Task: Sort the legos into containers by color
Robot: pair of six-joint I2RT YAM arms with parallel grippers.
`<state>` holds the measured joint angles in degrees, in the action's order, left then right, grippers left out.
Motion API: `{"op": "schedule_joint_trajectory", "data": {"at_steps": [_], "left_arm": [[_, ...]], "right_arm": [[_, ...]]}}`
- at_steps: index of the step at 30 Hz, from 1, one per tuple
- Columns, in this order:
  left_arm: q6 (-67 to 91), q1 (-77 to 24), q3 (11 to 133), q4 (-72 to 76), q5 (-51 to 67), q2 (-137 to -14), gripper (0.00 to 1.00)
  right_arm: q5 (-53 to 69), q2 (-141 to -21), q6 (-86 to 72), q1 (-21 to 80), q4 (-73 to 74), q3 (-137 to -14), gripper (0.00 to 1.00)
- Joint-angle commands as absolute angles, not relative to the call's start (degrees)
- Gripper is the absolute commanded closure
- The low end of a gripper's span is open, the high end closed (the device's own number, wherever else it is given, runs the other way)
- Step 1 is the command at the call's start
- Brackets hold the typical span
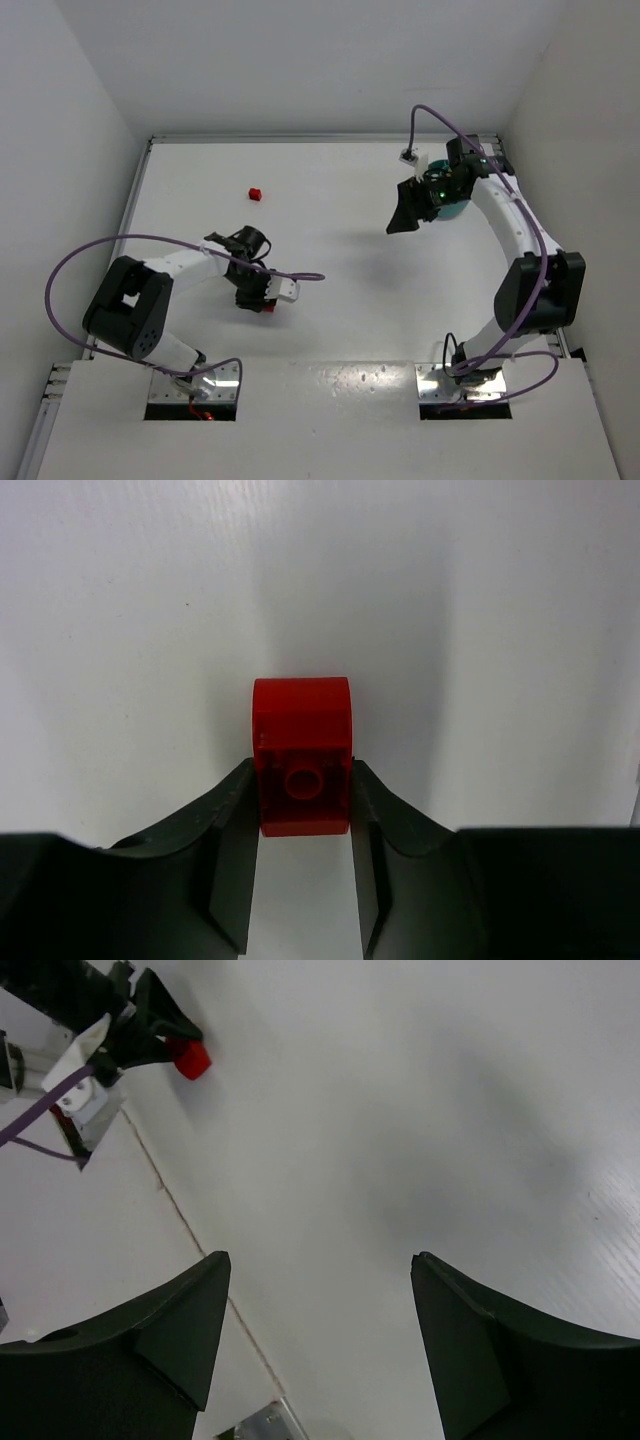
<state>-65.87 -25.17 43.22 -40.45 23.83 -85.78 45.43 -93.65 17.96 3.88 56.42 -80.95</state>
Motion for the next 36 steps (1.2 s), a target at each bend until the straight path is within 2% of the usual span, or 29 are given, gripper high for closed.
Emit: {"op": "schedule_joint_trajectory", "data": {"at_steps": [1,5,7,12,21,36], "left_arm": [[-60.58,-24.27,44.38,-39.02,27.67,-86.13,0.76],[-52.23,-21.37,51.49,-41.22,42.13,-85.52,0.78],[-47.48,-20.66,57.02,-42.45,48.31,-85.52,0.8],[-34.03,-20.65,66.51,-42.45,67.37,-88.58,0.8],[-20.59,-20.65,74.96,-39.38,76.89,-91.14,0.8],[-16.61,-20.65,75.5,-37.79,80.16,-91.85,0.78]], "right_arm": [[52.9,-87.11,13.64,3.78,47.6,-78.67,0.27],[56.66,-80.43,5.81,3.78,35.7,-73.57,0.29],[62.54,-82.17,5.1,4.31,37.34,-73.56,0.32],[68.81,-85.78,8.44,7.64,42.63,-76.64,0.32],[68.03,-89.03,5.19,15.55,37.88,-80.33,0.28],[68.03,-92.55,4.48,23.46,36.83,-81.56,0.26]]}}
